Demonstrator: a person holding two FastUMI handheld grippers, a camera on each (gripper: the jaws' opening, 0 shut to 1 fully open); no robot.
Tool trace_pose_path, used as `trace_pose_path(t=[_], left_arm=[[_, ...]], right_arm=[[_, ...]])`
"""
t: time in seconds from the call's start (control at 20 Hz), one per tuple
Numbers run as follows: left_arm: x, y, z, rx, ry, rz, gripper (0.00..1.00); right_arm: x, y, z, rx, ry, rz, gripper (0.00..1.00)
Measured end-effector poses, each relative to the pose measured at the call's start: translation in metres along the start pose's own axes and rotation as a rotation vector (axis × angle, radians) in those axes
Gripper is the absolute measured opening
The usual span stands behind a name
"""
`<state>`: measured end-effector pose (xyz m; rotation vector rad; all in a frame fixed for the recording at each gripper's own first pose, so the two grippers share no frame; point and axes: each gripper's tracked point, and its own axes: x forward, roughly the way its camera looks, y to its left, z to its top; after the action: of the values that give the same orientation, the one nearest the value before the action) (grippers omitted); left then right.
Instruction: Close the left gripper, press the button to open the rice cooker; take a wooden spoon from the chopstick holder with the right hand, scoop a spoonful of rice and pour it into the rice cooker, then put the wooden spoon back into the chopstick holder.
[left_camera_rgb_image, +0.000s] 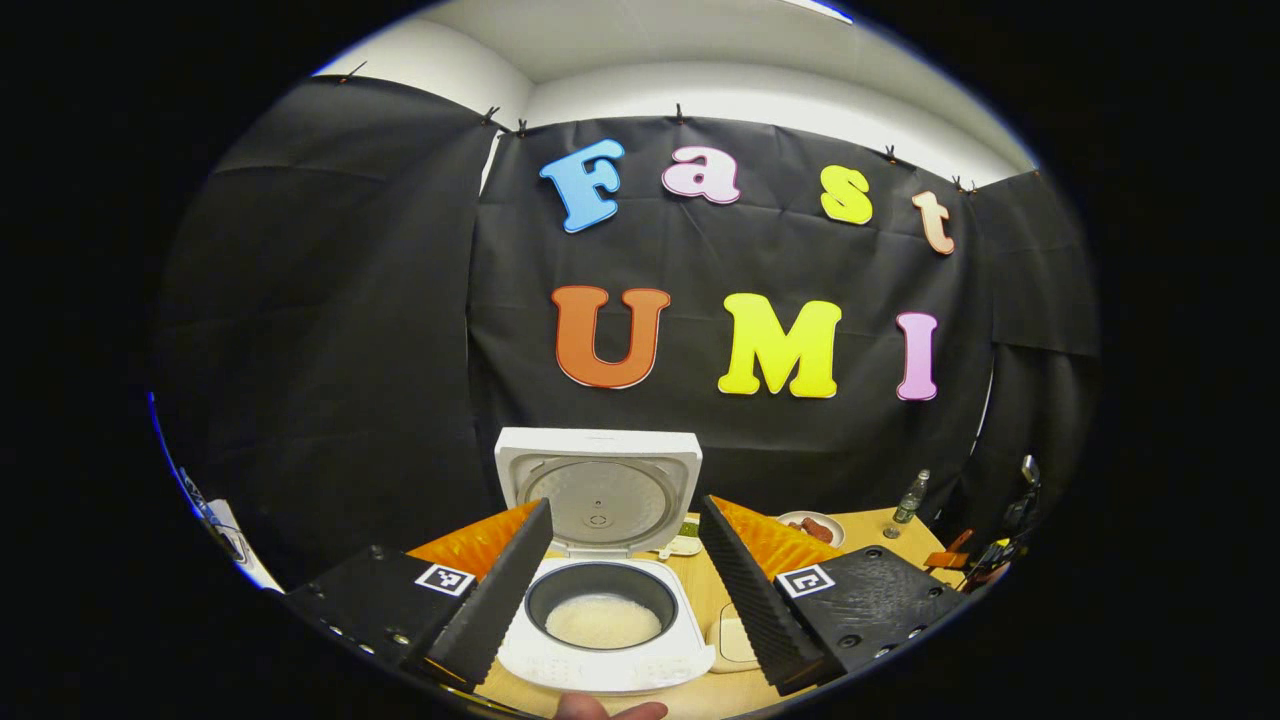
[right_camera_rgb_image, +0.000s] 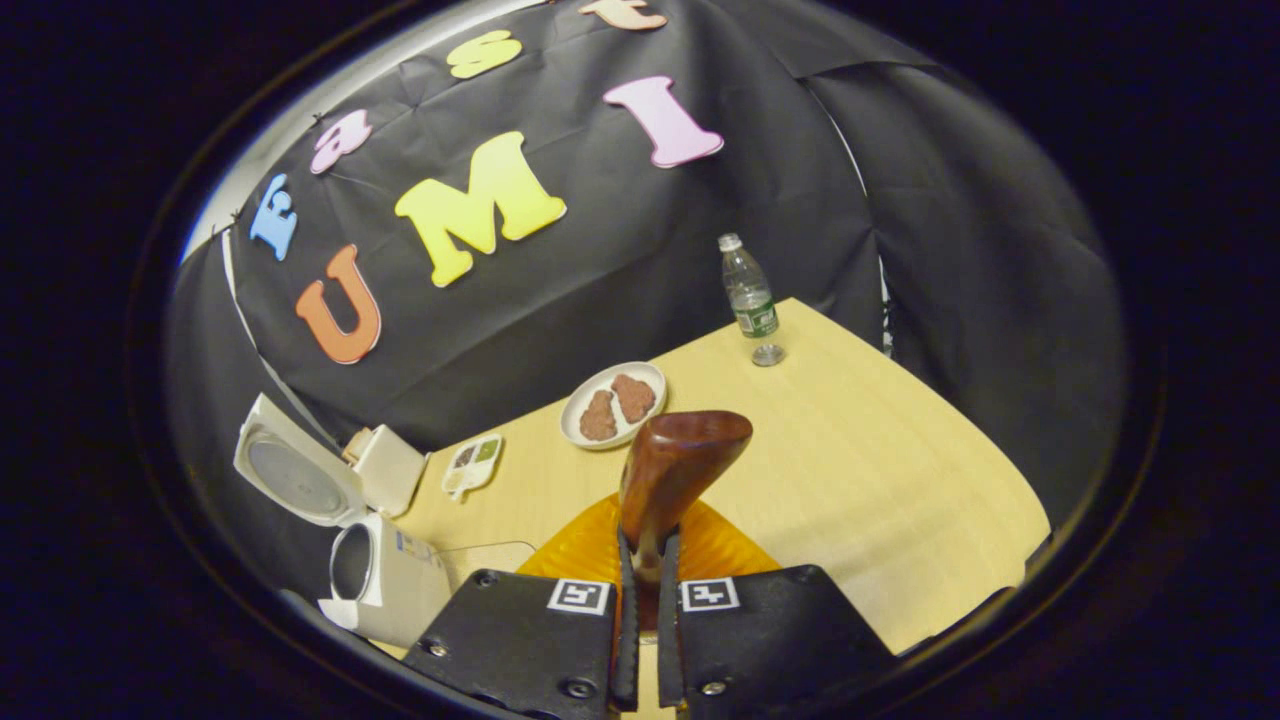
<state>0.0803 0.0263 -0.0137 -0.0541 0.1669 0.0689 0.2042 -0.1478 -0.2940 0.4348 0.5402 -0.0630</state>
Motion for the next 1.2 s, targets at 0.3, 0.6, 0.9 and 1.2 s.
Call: trace_pose_path(t=[0.3, 0.6, 0.9, 1.2], left_arm=[[0.002, -0.003, -0.001, 0.009, 0.021, 0.012, 0.94], [0.007, -0.012, 0.001, 0.017, 0.025, 0.0, 0.94], [0.017, -0.018, 0.027, -0.015, -0.03, -0.017, 0.94], [0.049, -0.02, 0.07, -0.032, -0.081, -0.033, 0.94]], right_arm=[[0.025, -0.014, -0.026, -0.024, 0.01, -0.024, 0.13], [0.034, -0.015, -0.035, 0.001, -0.004, -0.024, 0.17], [0.021, -0.019, -0.027, -0.06, -0.006, -0.045, 0.47], [-0.021, -0.029, 0.041, -0.157, -0.138, -0.126, 0.86]])
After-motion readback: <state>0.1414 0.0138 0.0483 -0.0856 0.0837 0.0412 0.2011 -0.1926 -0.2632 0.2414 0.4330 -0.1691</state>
